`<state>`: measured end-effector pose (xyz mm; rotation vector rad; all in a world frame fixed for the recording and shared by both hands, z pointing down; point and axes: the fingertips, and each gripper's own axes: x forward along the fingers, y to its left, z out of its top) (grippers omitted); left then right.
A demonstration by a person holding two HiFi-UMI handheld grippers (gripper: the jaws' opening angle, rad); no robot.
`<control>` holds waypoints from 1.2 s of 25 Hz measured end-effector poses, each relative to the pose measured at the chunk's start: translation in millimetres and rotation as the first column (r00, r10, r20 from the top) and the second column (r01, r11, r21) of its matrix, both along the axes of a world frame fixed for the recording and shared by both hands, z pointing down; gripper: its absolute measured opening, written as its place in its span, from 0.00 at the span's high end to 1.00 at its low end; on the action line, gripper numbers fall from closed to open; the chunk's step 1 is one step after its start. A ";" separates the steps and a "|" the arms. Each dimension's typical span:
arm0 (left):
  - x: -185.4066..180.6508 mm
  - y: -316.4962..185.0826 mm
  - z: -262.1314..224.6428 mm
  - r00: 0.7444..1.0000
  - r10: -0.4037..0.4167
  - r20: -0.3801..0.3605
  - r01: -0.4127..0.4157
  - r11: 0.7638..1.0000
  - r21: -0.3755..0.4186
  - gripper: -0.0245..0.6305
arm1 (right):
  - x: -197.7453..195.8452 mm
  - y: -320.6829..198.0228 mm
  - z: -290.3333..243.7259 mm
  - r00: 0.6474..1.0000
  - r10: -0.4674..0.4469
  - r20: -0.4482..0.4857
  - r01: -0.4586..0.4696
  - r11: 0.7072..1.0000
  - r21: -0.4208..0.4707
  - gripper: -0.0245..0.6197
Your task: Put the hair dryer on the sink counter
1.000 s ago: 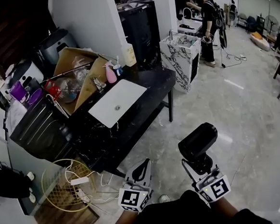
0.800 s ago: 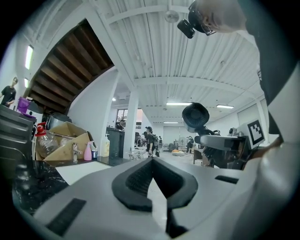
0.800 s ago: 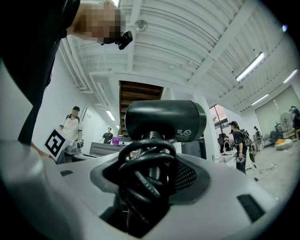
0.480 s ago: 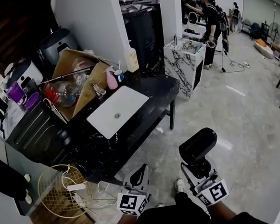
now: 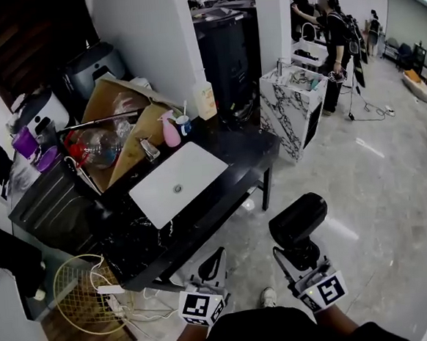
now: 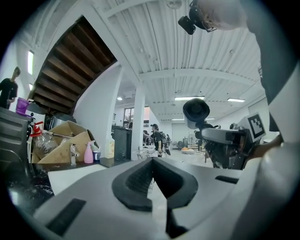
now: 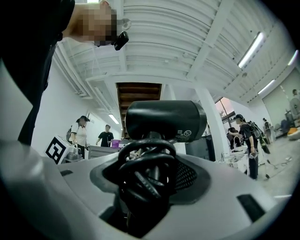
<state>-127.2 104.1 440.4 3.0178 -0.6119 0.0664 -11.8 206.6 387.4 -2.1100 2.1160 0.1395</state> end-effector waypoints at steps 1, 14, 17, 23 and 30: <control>6.3 -4.5 -0.2 1.000 -0.015 0.000 0.015 1.000 0.001 0.97 | 8.4 -4.9 -1.3 1.000 -0.010 -0.002 0.010 1.000 0.001 0.55; 56.7 -37.2 12.4 0.984 -0.176 0.029 0.177 0.984 -0.019 0.97 | 91.1 -45.4 -1.0 0.989 -0.147 -0.018 0.146 0.989 -0.035 0.55; 66.6 -53.0 13.3 0.981 -0.190 0.026 0.191 0.981 -0.019 0.97 | 103.2 -61.7 6.3 0.987 -0.160 -0.020 0.158 0.986 -0.054 0.55; 89.1 -96.6 17.6 0.980 -0.199 0.021 0.200 0.979 -0.028 0.97 | 134.8 -106.8 15.2 0.982 -0.183 -0.040 0.179 0.980 -0.082 0.55; 113.1 -167.5 17.6 0.975 -0.222 0.019 0.223 0.974 -0.039 0.97 | 156.9 -182.5 17.5 0.976 -0.219 -0.016 0.217 0.972 -0.087 0.55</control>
